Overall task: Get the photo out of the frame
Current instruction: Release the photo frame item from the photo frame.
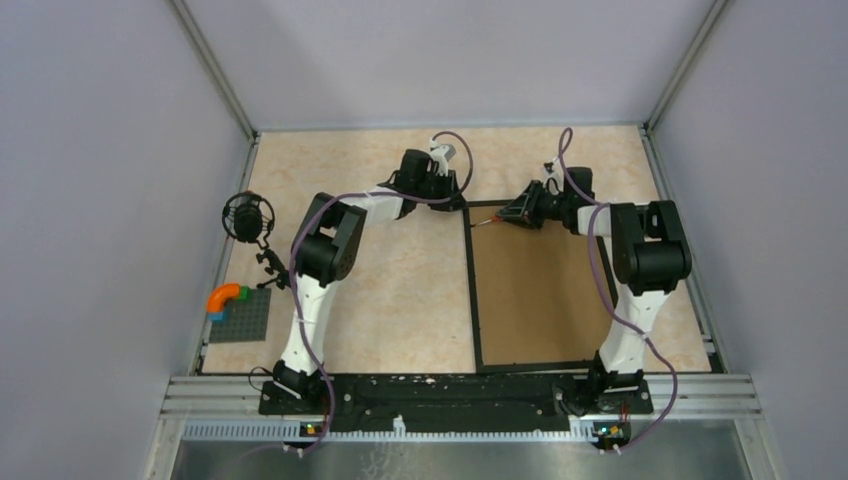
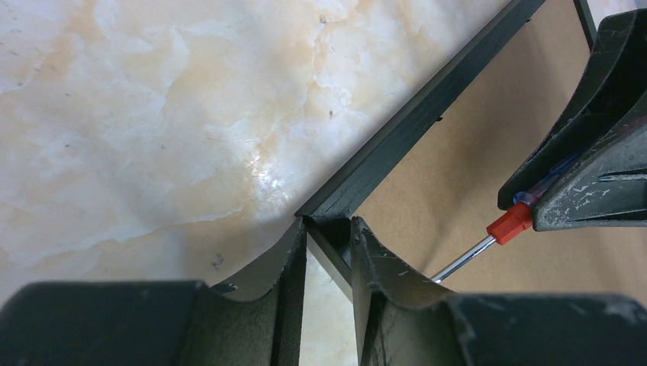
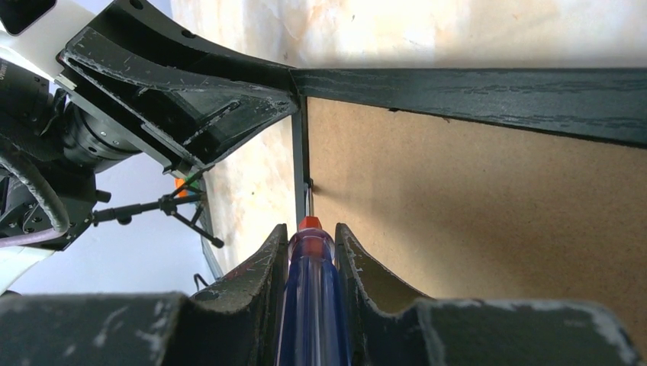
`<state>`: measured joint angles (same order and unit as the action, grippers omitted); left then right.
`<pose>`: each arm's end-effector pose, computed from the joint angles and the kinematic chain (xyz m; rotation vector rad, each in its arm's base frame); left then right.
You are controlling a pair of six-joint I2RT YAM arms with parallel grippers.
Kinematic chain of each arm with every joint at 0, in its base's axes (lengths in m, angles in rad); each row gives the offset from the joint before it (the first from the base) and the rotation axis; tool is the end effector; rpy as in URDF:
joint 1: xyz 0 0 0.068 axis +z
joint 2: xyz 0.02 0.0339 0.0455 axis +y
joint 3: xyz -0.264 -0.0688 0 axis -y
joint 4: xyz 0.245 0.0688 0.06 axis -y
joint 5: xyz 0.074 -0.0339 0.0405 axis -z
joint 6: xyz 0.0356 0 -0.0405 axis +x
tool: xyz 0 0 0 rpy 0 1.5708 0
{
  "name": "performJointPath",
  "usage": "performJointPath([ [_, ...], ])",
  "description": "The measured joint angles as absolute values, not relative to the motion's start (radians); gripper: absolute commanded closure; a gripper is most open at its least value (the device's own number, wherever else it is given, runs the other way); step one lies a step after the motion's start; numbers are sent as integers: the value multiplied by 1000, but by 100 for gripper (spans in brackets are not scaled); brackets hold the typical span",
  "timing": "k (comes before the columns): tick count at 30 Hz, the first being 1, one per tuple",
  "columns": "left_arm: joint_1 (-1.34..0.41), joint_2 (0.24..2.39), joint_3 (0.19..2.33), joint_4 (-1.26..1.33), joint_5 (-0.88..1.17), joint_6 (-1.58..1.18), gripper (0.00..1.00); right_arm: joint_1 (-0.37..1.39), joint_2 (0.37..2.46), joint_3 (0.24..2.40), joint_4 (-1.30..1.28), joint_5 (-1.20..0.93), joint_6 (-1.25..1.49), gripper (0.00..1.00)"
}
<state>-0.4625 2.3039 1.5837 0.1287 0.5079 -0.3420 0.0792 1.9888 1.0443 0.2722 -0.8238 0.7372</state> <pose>0.4466 -0.2420 0.1346 0.4426 2.2092 -0.9987 0.3929 0.0574 0.1303 0.2822 2.3133 1.3509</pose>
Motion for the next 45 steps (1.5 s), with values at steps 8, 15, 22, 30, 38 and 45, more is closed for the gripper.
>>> performJointPath([
  [8, -475, 2304, 1582, 130, 517, -343, 72, 61, 1964, 1002, 295, -829, 734, 100],
  [15, -475, 2304, 1578, 131, 515, -350, 74, 37, 1947, 1001, 273, -832, 700, 100],
  [22, -474, 2304, 1578, 130, 515, -365, 75, 21, 1930, 981, 277, -825, 685, 100],
  [30, -473, 2304, 1578, 130, 516, -366, 75, 32, 1931, 975, 313, -820, 692, 100],
  [38, -473, 2304, 1577, 131, 516, -367, 75, 57, 1938, 974, 337, -815, 695, 100],
  [45, -473, 2304, 1577, 132, 516, -367, 75, 68, 1942, 962, 367, -817, 717, 100],
])
